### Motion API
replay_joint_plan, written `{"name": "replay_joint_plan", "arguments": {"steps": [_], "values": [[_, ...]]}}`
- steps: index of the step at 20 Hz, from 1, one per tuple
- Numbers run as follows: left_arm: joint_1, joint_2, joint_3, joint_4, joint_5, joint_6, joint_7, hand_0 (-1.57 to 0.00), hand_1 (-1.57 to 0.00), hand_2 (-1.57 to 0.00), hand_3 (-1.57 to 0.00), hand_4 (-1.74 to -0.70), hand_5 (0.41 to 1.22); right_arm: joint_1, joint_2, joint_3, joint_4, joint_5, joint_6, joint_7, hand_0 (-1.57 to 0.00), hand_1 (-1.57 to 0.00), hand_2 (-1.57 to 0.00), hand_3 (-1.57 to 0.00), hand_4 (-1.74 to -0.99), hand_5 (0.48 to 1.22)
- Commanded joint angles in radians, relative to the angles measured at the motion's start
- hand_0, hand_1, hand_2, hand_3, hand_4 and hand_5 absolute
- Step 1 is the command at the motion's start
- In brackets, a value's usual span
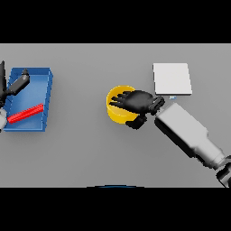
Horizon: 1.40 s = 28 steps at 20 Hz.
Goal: Pick up the red beaker and tilt it to pour out 1 green nut into yellow bowl. Pick up the yellow bowl and place it on the metallic measuring scale.
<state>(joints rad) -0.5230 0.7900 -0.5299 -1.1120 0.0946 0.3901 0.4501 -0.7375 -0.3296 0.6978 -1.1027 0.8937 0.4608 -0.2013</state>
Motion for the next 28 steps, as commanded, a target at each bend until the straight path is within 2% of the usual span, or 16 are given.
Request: {"name": "replay_joint_plan", "arguments": {"steps": [1, 6, 8, 9, 10, 12, 14, 15, 17, 18, 21, 22, 23, 25, 28], "values": [[0.005, 0.01, 0.003, -0.016, 0.002, 0.001, 0.003, 0.0, 0.0, 0.0, 0.0, -0.74, 0.699, -0.001, 0.005, 0.003, 0.021, 0.001, 0.0, -0.004, 0.0, 0.0, 0.0, 0.0, -1.265, 0.74], [0.003, 0.005, 0.001, 0.006, -0.003, 0.001, -0.004, 0.0, 0.0, 0.0, 0.0, -0.75, 0.699, 0.0, 0.018, 0.002, 0.044, -0.015, 0.051, 0.016, 0.0, 0.0, -0.02, -0.07, -1.289, 0.758], [-0.008, -0.002, 0.0, 0.011, -0.004, -0.001, 0.001, 0.0, 0.0, 0.0, 0.0, -0.75, 0.701, 0.005, 0.022, -0.01, 0.036, -0.027, 0.08, 0.05, -0.03, -0.04, -0.07, -0.14, -1.302, 0.805], [-0.004, 0.003, -0.003, -0.004, -0.007, 0.003, 0.001, 0.0, 0.0, 0.0, 0.0, -0.75, 0.701, 0.008, 0.025, -0.006, 0.038, -0.025, 0.08, 0.052, -0.16, -0.14, -0.15, -0.18, -1.321, 0.839], [-0.003, 0.004, 0.005, 0.012, -0.001, -0.002, -0.014, 0.0, 0.0, 0.0, 0.0, -0.75, 0.7, 0.004, 0.026, -0.002, 0.048, -0.021, 0.068, 0.033, -0.44, -0.42, -0.38, -0.24, -1.351, 0.915], [-0.003, 0.011, 0.007, 0.006, 0.001, -0.007, -0.015, 0.0, 0.0, 0.0, 0.0, -0.76, 0.704, 0.013, 0.023, -0.004, 0.032, -0.033, 0.08, 0.02, -0.85, -0.84, -0.81, -0.4, -1.463, 1.025], [-0.012, 0.008, 0.007, 0.019, 0.002, -0.013, -0.009, 0.0, 0.0, 0.0, 0.0, -0.76, 0.701, 0.003, 0.02, 0.002, 0.041, -0.039, 0.093, 0.004, -1.11, -1.1, -1.08, -0.71, -1.557, 1.096], [0.001, 0.013, 0.004, -0.001, 0.001, -0.01, -0.017, 0.0, 0.0, 0.0, 0.0, -0.75, 0.7, -0.001, 0.018, 0.001, 0.04, -0.045, 0.105, 0.003, -1.2, -1.19, -1.13, -0.87, -1.594, 1.121], [-0.011, 0.009, 0.0, 0.011, -0.005, -0.01, -0.002, 0.0, 0.0, 0.0, 0.0, -0.75, 0.695, 0.001, 0.011, 0.004, 0.035, -0.053, 0.11, 0.004, -1.33, -1.33, -1.2, -1.12, -1.647, 1.157], [-0.005, 0.005, -0.004, 0.008, -0.007, -0.006, -0.009, 0.0, 0.0, 0.0, 0.0, -0.75, 0.692, -0.001, 0.016, 0.007, 0.028, -0.053, 0.116, 0.025, -1.38, -1.38, -1.23, -1.21, -1.666, 1.17], [-0.011, 0.003, -0.008, 0.01, -0.011, -0.008, -0.009, 0.0, 0.0, 0.0, 0.0, -0.74, 0.689, 0.001, 0.006, 0.003, 0.029, -0.072, 0.108, 0.011, -1.47, -1.47, -1.28, -1.37, -1.702, 1.195], [-0.011, 0.011, -0.002, 0.009, -0.01, -0.008, -0.017, 0.0, 0.0, 0.0, 0.0, -0.74, 0.688, 0.006, 0.008, 0.001, 0.018, -0.08, 0.113, 0.032, -1.49, -1.49, -1.29, -1.39, -1.71, 1.2], [-0.007, 0.008, -0.007, 0.008, -0.016, -0.003, -0.01, 0.0, 0.0, 0.0, 0.0, -0.73, 0.686, 0.006, -0.011, 0.0, 0.009, -0.082, 0.112, 0.01, -1.51, -1.51, -1.29, -1.39, -1.716, 1.204], [-0.011, 0.018, -0.005, 0.007, -0.017, -0.007, 0.003, 0.0, 0.0, 0.0, 0.0, -0.73, 0.685, 0.004, -0.022, 0.002, -0.005, -0.075, 0.1, 0.012, -1.53, -1.53, -1.31, -1.4, -1.725, 1.21], [-0.015, 0.011, -0.007, 0.003, -0.014, -0.012, -0.007, 0.0, 0.0, 0.0, 0.0, -0.73, 0.691, -0.007, -0.033, -0.029, -0.059, -0.1, 0.14, 0.053, -1.55, -1.55, -1.37, -1.31, -1.733, 1.215]]}}
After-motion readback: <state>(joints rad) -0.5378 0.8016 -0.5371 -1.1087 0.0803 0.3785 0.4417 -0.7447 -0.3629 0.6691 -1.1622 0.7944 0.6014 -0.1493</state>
